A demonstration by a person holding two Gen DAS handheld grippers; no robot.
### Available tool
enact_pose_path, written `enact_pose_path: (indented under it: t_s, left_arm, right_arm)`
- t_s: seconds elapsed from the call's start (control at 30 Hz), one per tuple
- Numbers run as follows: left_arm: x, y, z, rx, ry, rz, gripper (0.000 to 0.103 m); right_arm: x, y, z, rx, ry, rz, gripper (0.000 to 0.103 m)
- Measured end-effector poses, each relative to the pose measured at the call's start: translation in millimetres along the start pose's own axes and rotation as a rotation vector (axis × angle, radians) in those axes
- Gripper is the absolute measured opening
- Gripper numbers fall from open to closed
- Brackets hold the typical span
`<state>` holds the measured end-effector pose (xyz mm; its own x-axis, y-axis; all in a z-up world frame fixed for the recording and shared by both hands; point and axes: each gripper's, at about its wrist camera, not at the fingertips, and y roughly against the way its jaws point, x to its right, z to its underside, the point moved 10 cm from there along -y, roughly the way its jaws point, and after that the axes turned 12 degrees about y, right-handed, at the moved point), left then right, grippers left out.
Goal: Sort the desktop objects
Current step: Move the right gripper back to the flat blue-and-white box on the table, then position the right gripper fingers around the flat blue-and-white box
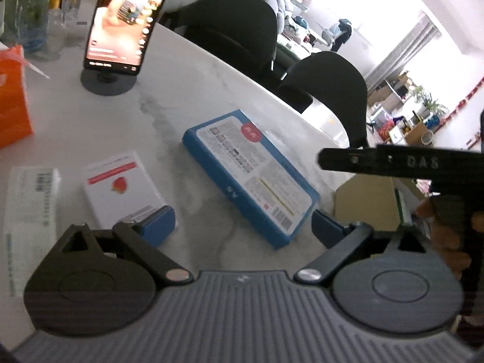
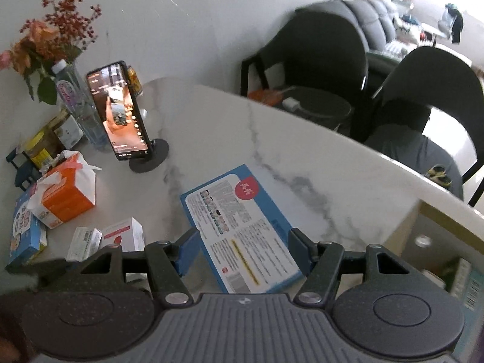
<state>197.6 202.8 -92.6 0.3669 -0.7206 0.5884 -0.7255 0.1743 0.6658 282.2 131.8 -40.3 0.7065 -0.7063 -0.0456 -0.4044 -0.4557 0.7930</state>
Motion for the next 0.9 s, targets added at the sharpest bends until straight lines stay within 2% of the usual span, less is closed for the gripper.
enact_pose_path:
  t_s: [0.13,0.33,0.47,0.67,0.9]
  left_arm:
    - [0.4,-20.4,-0.1,-0.004,0.035,-0.02,0.096]
    - [-3.3,-43.3,4.1,-0.035,0.065,-0.046,0.092]
    - [-4.7,-45.5,3.5,-0.044,0.072,-0.039,0.09]
    - [-5.1,-50.8,4.7,-0.083,0.078,-0.031,0.089]
    - [-2.8,-54.1,3.3,-0.088,0.085,-0.042,0.089]
  right_arm:
    - [8.6,-23.1,-2.8,-0.06,-0.099,-0.058,0.067]
    - [20.1,-52.8,-1.4,-0.129,-0.165,-0.01,0.067]
    - [22.1,-70.2,2.8,-0.157,-0.18,0.005,0.066]
    - [30.1,-82.8,7.8,-0.159,-0.235,-0.018,0.07]
    - [37.9,-83.8,3.8,-0.142,-0.263,-0.017,0.071]
